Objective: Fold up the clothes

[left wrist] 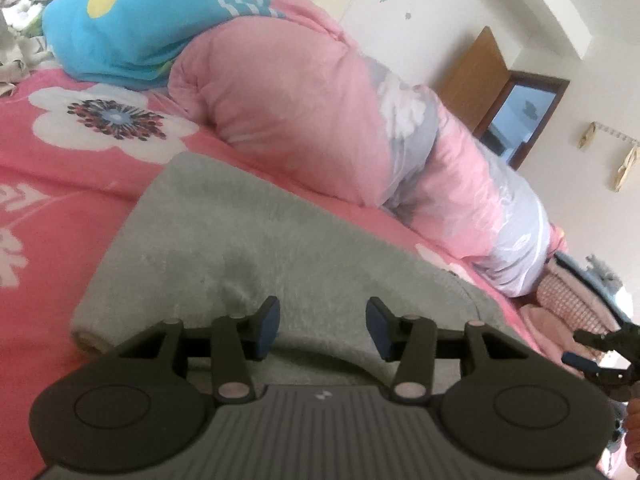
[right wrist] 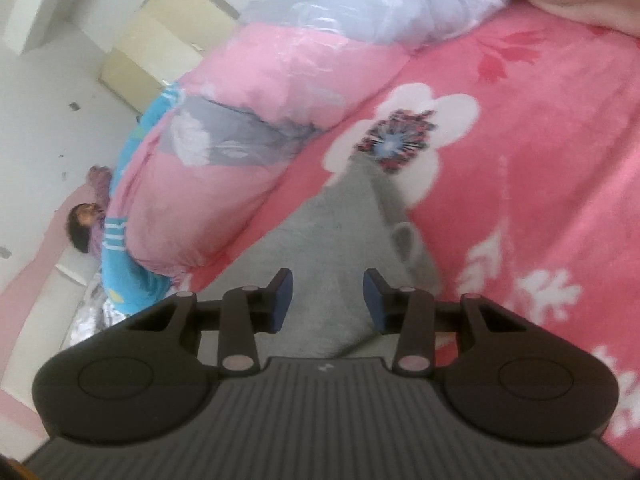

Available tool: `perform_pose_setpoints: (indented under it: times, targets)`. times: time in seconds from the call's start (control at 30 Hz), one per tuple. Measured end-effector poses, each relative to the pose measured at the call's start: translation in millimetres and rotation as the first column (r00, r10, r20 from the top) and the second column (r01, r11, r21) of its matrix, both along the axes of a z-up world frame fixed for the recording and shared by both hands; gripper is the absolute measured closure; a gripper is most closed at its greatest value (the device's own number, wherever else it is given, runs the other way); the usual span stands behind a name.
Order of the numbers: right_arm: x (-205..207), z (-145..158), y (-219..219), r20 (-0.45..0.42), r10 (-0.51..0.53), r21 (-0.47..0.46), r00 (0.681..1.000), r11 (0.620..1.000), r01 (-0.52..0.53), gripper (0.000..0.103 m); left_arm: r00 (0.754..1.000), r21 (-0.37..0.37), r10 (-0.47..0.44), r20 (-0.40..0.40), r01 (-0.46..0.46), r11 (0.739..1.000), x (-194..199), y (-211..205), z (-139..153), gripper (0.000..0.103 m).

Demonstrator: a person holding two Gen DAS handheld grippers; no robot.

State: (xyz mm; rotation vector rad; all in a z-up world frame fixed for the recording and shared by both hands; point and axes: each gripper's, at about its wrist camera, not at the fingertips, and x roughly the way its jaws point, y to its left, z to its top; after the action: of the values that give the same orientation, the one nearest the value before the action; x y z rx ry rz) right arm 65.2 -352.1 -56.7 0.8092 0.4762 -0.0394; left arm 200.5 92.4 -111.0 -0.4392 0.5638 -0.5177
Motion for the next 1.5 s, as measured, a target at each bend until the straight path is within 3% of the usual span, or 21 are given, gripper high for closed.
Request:
perform_pose_setpoints:
  times: [0.13,0.17,0.2,0.23,0.33,0.47,0.57,0.63,0.77,0.8,0.87,0.97,1.07,1.17,1.37,1.5]
  targets:
    - [14.3,-6.8,26.2,0.052,0.063,-0.090,0.997,0.994,-0.059,0.065,0.998,-0.042,0.043,0.042,-0.042,0.998,-8.9,13.5,7.3,0.054]
    - [22.3,-15.8,31.1,0.006,0.074,-0.134,0.997,0.988,-0.073,0.065,0.996,-0.047,0.062,0.059,-0.060,0.997,-12.0,17.4,10.0,0.053]
    - [34.2,-30.6,35.2,-0.092,0.098,-0.163,0.991,0.980,-0.112,0.069,0.993,-0.045,0.086,0.077,-0.083,0.996,-15.2,22.5,12.7,0.051]
    - [37.0,-34.2,39.8,-0.123,0.092,-0.170,0.988,0.979,-0.112,0.074,0.991,-0.038,0.108,0.085,-0.105,0.994,-17.2,27.1,14.5,0.051]
    - [37.9,-13.4,61.4,-0.165,0.058,-0.236,0.985,0.967,-0.097,0.072,0.985,-0.016,0.154,0.073,-0.154,0.988,-18.6,39.0,16.6,0.051]
    - [32.8,21.5,97.7,-0.063,0.109,-0.346,0.992,0.930,-0.124,0.072,0.979,0.024,0.195,0.058,-0.196,0.980,-20.4,49.3,18.5,0.051]
    - [34.4,28.6,119.7,-0.003,0.156,-0.437,0.988,0.888,-0.141,0.072,0.980,0.078,0.192,0.043,-0.195,0.978,-21.9,52.0,18.2,0.053]
    - [44.7,14.8,126.4,-0.038,0.167,-0.460,0.985,0.872,-0.166,0.072,0.981,0.125,0.193,0.037,-0.196,0.973,-23.8,52.4,18.0,0.053]
    - [69.8,-33.0,131.8,-0.223,0.134,-0.471,0.966,0.853,-0.227,0.065,0.978,0.170,0.205,0.037,-0.208,0.963,-31.0,57.9,16.7,0.053]
    - [72.0,-31.6,134.6,-0.239,0.126,-0.478,0.963,0.848,-0.230,0.065,0.978,0.177,0.206,0.033,-0.208,0.962,-32.6,60.1,16.5,0.053]
    - [74.5,-20.2,141.4,-0.243,0.122,-0.494,0.962,0.838,-0.231,0.063,0.978,0.194,0.206,0.027,-0.208,0.959,-35.4,64.0,16.2,0.053]
    - [76.1,1.6,162.5,-0.167,0.224,-0.507,0.960,0.816,-0.278,0.063,0.978,0.213,0.208,0.025,-0.208,0.955,-37.5,66.6,16.0,0.053]
    - [81.7,18.3,194.7,-0.096,0.360,-0.524,0.928,0.774,-0.355,0.064,0.978,0.225,0.206,0.019,-0.205,0.953,-38.2,67.4,15.2,0.056]
    - [97.1,23.6,233.3,-0.098,0.471,-0.544,0.877,0.713,-0.443,0.064,0.980,0.238,0.199,0.010,-0.196,0.951,-38.4,67.1,14.0,0.059]
    - [121.5,12.3,276.6,-0.144,0.543,-0.543,0.827,0.655,-0.525,0.066,0.982,0.228,0.189,-0.014,-0.180,0.957,-37.1,70.7,11.7,0.063]
    - [129.0,2.4,292.6,-0.222,0.557,-0.579,0.800,0.585,-0.568,0.066,0.981,0.221,0.191,-0.018,-0.183,0.958,-37.2,71.9,12.6,0.063]
